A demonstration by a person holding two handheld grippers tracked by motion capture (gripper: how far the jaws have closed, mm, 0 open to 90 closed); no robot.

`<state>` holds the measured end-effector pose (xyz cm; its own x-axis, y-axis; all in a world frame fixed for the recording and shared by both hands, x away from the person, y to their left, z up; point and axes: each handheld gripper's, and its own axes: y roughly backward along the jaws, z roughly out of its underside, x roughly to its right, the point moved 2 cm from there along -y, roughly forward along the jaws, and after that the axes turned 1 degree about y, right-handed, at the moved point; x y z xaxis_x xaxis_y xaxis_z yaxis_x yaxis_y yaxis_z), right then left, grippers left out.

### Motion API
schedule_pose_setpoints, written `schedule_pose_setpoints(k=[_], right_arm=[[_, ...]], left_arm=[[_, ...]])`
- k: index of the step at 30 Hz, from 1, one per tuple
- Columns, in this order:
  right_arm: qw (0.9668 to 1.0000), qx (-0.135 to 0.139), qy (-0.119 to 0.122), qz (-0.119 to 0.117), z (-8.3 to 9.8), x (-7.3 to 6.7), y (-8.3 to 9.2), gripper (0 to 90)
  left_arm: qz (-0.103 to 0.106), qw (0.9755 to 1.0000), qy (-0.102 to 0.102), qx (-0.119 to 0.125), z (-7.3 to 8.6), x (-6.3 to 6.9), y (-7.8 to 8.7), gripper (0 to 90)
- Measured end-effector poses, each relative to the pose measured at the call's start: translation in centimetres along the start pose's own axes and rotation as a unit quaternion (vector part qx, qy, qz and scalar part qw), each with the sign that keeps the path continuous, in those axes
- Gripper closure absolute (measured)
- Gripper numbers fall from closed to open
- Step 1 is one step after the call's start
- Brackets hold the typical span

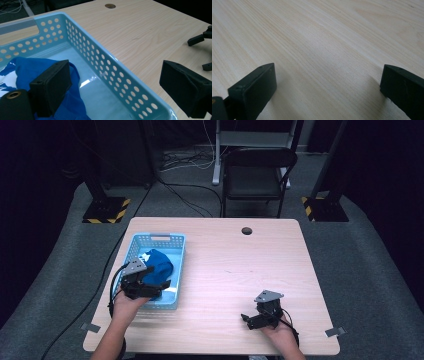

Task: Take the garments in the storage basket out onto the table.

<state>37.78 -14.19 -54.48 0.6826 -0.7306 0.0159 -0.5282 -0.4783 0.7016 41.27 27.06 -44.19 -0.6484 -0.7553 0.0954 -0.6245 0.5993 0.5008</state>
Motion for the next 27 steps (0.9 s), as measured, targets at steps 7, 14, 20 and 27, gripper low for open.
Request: schedule_pose_setpoints(k=[7, 14, 20, 27], right_arm=[[1.0000, 0.000, 0.000, 0.000, 0.0, 0.0, 0.0, 0.0], [1.0000, 0.000, -0.001, 0.000, 0.0, 0.0, 0.0, 0.0], [1.0000, 0.001, -0.002, 0.002, 0.0, 0.0, 0.0, 0.0], [1.0000, 0.000, -0.002, 0.002, 0.0, 0.0, 0.0, 0.0]], left_arm=[[-0.010, 0.9998, 0.018, -0.003, 0.0, -1.0, 0.3, 9.8], [-0.021, 0.9986, 0.045, -0.018, 0.0, -2.5, 0.1, 9.4], [-0.033, 0.9972, 0.061, -0.030, 0.2, -3.6, -0.2, 9.8], [-0.046, 0.9947, 0.072, -0.057, 0.0, -4.9, -0.7, 10.6]])
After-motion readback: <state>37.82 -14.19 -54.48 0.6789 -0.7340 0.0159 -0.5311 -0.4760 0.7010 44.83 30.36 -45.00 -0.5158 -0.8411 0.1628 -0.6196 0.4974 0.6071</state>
